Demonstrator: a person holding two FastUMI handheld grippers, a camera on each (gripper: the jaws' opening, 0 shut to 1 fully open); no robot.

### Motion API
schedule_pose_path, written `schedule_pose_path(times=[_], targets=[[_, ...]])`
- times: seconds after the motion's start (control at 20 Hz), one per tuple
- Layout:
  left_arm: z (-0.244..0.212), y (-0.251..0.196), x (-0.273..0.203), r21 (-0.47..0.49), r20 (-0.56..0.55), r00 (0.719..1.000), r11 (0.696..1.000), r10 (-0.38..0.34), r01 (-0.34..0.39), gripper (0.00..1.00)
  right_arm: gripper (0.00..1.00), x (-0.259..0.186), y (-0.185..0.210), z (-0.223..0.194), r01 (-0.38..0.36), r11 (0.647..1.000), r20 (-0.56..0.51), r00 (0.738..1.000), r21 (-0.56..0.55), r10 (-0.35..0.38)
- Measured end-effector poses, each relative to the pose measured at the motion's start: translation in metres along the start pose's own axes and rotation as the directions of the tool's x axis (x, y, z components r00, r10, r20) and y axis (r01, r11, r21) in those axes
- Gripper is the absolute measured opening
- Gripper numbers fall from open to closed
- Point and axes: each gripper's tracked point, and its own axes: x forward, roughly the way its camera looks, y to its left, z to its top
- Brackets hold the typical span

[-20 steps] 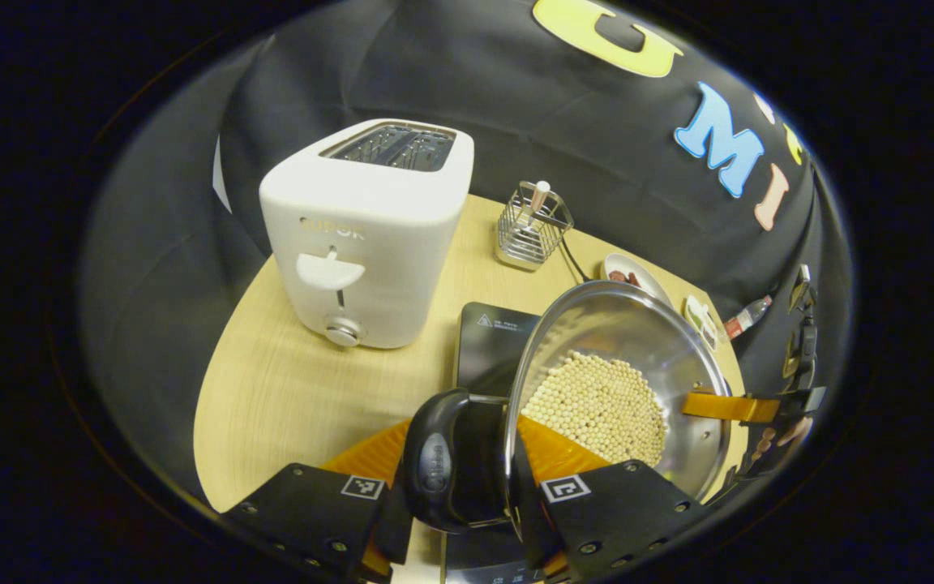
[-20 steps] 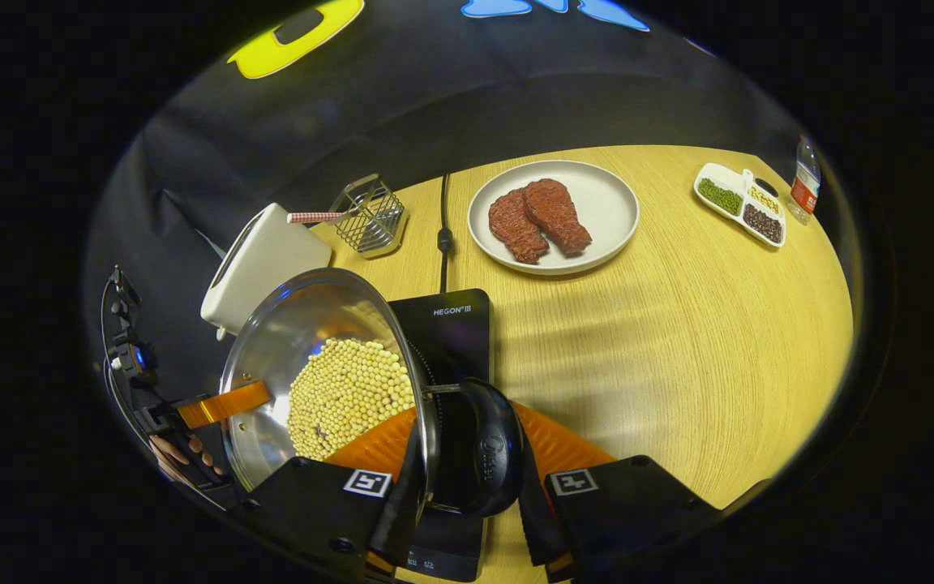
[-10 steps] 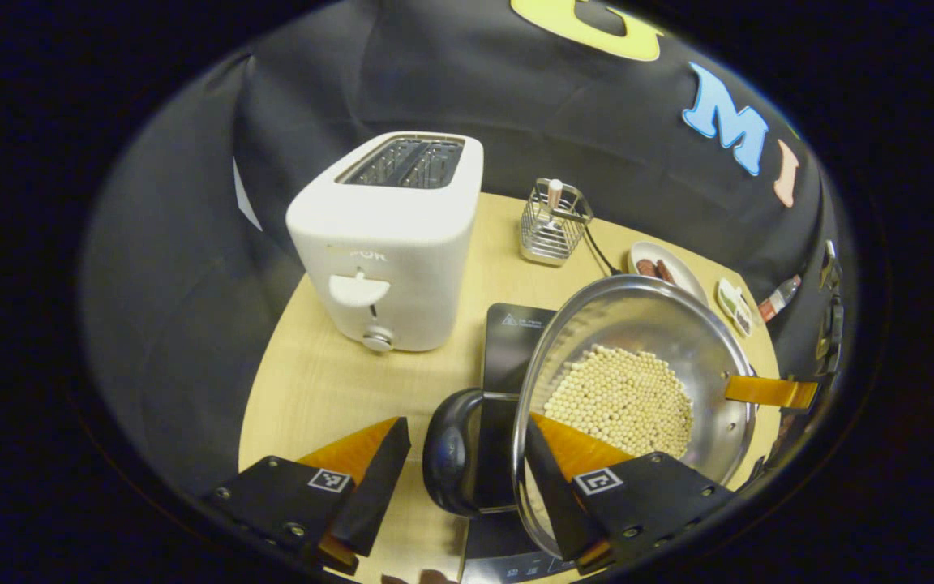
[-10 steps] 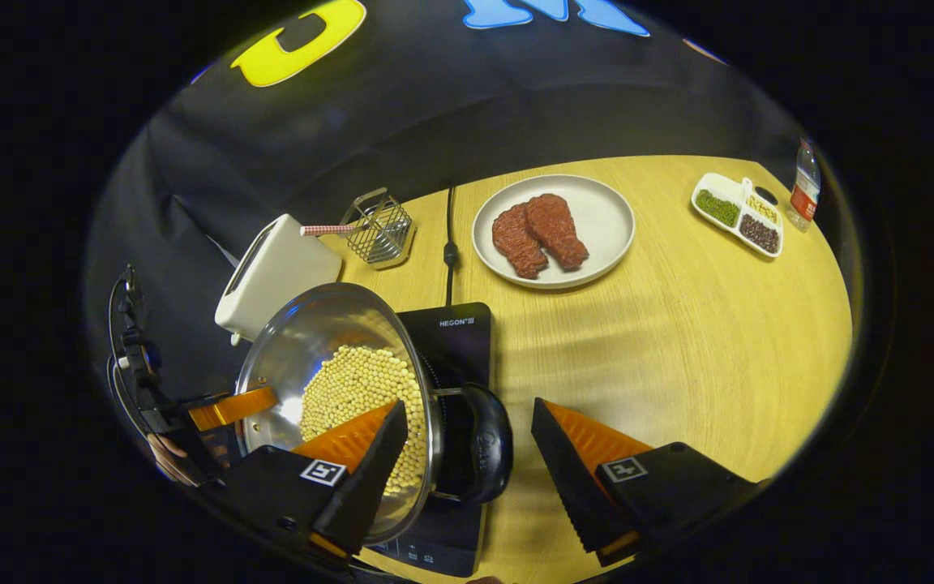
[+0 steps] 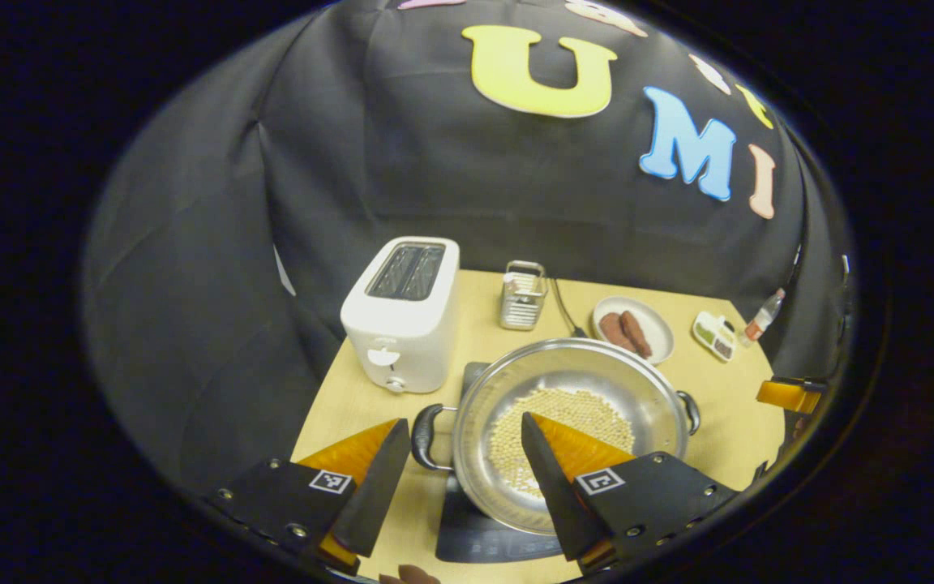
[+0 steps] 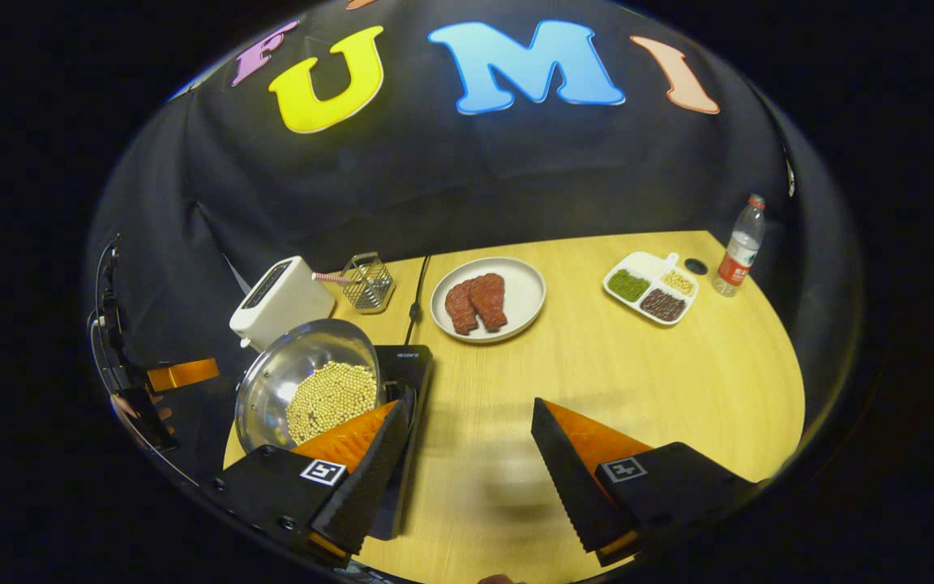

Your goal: First push the handle of the pot to place it horizontally, then grasp the pot with both hands and set it on the induction cooktop.

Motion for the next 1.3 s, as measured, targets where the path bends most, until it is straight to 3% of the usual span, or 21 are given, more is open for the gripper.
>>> schedule_pose_path(times=[0.25, 0.4, 0.55, 0.8, 0.95, 1.05, 1.3], targets=[[0.038, -0.094, -0.061, -0.006, 0.137, 0.989, 0.998, -0.054, 0.055, 0.84, 0.98, -0.077, -0.067, 0.043, 0.06, 0.998, 0.192, 0.979, 0.016, -0.062], [0.064, -0.149, -0.102, 0.015, 0.264, 0.963, 0.999, -0.05, 0.048, 0.84, 0.98, -0.119, -0.103, 0.064, 0.067, 0.997, 0.262, 0.962, 0.049, -0.078], [0.089, -0.207, -0.144, 0.021, 0.395, 0.918, 0.999, -0.046, 0.041, 0.84, 0.98, -0.162, -0.143, 0.088, 0.11, 0.994, 0.354, 0.929, 0.02, -0.11], [0.105, -0.299, -0.22, 0.01, 0.578, 0.814, 0.998, -0.05, 0.055, 0.84, 0.98, -0.225, -0.203, 0.108, 0.191, 0.981, 0.49, 0.858, -0.026, -0.154], [0.098, -0.335, -0.245, 0.012, 0.629, 0.775, 0.998, -0.059, 0.066, 0.87, 0.98, -0.252, -0.228, 0.114, 0.187, 0.982, 0.538, 0.828, 0.002, -0.159], [0.088, -0.357, -0.26, 0.034, 0.66, 0.748, 0.998, -0.065, 0.057, 0.83, 0.98, -0.265, -0.244, 0.114, 0.183, 0.983, 0.566, 0.809, 0.012, -0.158], [0.028, -0.38, -0.263, -0.007, 0.629, 0.778, 1.0, -0.01, 0.018, 0.8, 0.98, -0.274, -0.268, 0.093, 0.146, 0.989, 0.575, 0.807, 0.028, -0.135]])
